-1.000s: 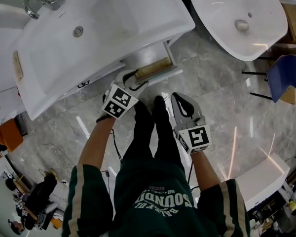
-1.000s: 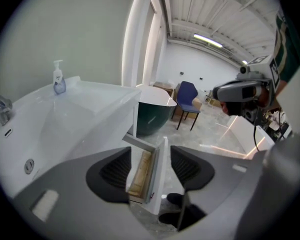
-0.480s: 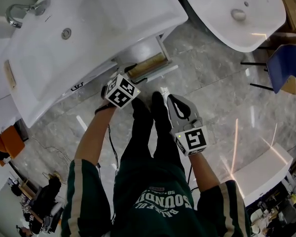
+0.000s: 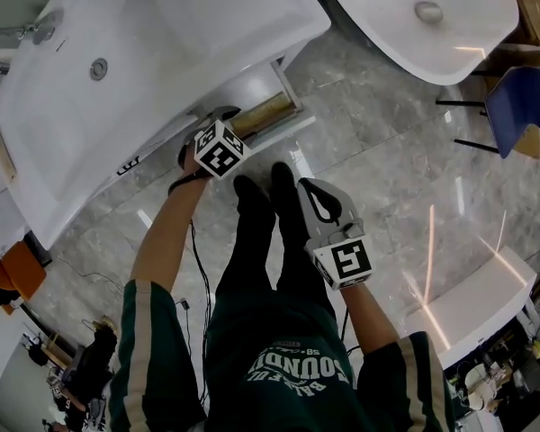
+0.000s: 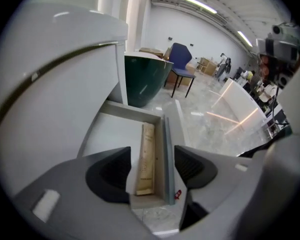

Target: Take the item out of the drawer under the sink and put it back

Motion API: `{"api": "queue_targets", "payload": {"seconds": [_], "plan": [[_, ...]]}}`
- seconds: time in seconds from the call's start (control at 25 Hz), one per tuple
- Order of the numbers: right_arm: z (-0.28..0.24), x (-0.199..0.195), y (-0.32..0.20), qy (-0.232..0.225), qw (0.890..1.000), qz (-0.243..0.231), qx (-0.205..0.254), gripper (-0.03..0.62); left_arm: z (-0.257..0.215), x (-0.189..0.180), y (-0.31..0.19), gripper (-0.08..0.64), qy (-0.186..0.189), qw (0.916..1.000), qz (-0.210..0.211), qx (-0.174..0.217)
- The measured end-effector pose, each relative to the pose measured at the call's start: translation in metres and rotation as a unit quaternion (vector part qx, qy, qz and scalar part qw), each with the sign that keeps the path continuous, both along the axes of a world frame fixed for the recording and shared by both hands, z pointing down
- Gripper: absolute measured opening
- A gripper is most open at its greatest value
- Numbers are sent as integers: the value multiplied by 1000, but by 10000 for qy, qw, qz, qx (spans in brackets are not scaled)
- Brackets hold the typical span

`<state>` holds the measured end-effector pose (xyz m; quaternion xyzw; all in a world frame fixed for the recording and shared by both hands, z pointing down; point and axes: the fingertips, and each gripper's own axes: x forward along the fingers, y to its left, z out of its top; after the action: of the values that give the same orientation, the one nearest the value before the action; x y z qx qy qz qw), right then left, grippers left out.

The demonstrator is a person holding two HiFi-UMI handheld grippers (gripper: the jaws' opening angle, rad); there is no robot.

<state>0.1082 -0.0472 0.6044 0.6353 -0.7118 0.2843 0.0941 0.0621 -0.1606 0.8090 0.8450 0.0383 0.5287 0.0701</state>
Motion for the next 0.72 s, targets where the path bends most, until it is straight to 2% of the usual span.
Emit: {"api": "queue_targets", "payload": {"seconds": [0.2,0.36,0.72], "plan": [[11,7,-4,53,10000,-4,-72,2,34,4,-7,311,-274,9996,9,-112],[17,15,-7,57,9999,86,-120,2,64,6,-6,311,-609,9977,269,-116],[30,18,-5,-9,9996,146,-257,2,105,26,-4,266,-775,9954,532,-163]]}}
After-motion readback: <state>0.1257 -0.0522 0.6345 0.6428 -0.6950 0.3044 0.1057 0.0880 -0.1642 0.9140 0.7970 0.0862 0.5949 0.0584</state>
